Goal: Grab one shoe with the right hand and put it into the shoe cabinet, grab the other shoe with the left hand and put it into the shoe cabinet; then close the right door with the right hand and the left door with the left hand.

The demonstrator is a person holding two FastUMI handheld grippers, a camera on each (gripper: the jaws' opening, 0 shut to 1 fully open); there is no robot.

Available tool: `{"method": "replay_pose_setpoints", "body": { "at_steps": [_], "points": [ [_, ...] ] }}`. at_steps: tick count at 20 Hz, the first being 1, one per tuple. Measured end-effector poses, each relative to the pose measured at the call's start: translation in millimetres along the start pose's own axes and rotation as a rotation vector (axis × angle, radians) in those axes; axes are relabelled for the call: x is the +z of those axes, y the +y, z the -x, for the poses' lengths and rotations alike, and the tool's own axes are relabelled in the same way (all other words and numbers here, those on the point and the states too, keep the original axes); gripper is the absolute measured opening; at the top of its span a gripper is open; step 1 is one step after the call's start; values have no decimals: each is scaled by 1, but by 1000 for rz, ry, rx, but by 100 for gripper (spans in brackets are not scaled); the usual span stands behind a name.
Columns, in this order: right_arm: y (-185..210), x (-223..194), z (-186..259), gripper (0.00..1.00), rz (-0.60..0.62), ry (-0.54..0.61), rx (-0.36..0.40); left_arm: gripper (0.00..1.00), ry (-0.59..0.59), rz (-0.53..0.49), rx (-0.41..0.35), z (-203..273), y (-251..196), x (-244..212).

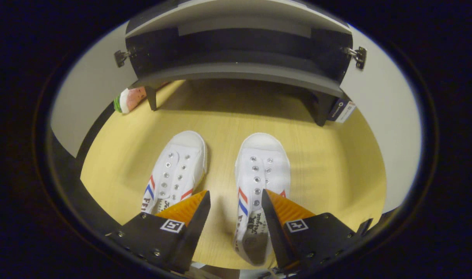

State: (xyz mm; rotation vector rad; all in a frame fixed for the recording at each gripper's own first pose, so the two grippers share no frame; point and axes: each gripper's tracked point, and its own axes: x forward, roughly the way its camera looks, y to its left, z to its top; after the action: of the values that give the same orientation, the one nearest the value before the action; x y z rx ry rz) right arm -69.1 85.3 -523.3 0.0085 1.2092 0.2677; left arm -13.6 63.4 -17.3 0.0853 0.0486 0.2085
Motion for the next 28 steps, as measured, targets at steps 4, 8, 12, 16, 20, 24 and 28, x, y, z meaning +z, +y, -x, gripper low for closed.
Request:
{"method": "replay_pose_setpoints", "body": {
  "at_steps": [4, 8, 12, 16, 20, 24, 28],
  "points": [
    [6, -5, -13, 82, -17, 44, 23, 96, 7, -1, 9, -2, 3, -3],
    [-5, -8, -19, 51, 38, 60, -35, 96, 11, -2, 12, -1, 3, -4],
    [-12, -7, -17, 16, 56, 50, -89, 96, 15, 9, 8, 0, 3, -6],
    [-15, -3, -12, 1, -20, 0, -88, 96, 16, 16, 1, 2, 3, -6],
    [-18, 5, 9, 4, -117, -34, -41, 96, 8, 19, 3, 4, 5, -4],
    [-9, 22, 39, 0, -212, -77, 20, 96, 12, 19, -2, 5, 3, -4],
    [3, 76, 91, 0, -216, -203, 64, 96, -1, 12, -10, 8, 2, 0]
  ]
}}
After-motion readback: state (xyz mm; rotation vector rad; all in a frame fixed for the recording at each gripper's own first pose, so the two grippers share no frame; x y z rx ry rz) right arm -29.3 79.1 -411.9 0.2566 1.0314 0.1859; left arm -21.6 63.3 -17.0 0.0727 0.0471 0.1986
